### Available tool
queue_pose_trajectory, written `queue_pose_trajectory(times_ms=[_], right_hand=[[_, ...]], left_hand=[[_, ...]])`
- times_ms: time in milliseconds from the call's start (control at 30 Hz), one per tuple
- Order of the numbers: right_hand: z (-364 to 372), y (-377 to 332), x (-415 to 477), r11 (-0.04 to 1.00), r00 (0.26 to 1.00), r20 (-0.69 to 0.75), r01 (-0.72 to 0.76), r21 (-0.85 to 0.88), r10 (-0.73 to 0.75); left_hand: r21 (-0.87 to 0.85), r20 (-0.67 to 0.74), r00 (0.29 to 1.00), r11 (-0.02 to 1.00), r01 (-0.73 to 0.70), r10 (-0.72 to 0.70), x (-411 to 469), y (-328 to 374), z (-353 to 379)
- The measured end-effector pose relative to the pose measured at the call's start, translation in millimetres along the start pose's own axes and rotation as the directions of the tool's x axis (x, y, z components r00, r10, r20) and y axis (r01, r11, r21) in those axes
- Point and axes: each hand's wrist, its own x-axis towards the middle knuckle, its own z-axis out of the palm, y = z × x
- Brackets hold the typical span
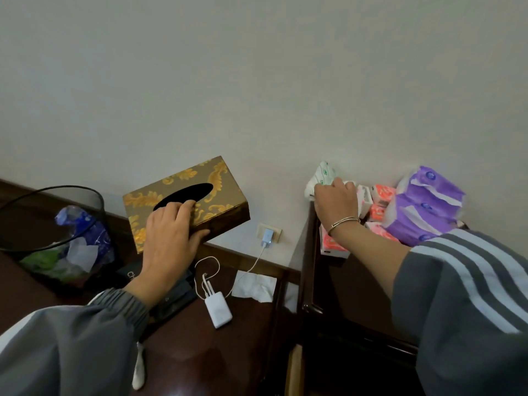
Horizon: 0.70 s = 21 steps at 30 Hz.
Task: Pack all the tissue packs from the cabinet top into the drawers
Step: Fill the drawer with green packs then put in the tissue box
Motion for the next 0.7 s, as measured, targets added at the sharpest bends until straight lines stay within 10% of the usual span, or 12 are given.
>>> queue_pose_trajectory(times_ms=[167, 300, 700], right_hand=[[-63, 24, -37, 0.879, 0.881, -0.450, 0.090, 0.467, 0.149], [-104, 60, -109, 0.694, 0.847, -0.484, 0.215, 0.687, 0.217], [-124, 189, -392, 0.445, 0.990, 0.124, -0.139, 0.885, 0.062]], left_hand=[[-0.058, -0.048, 0.999, 0.998, 0.017, -0.020, -5, 29, -20], [-0.148, -0.079, 0.997, 0.989, -0.008, -0.004, -27, 60, -44], [-0.308, 0.275, 0.884, 0.906, -0.291, 0.378, -192, 138, -73]])
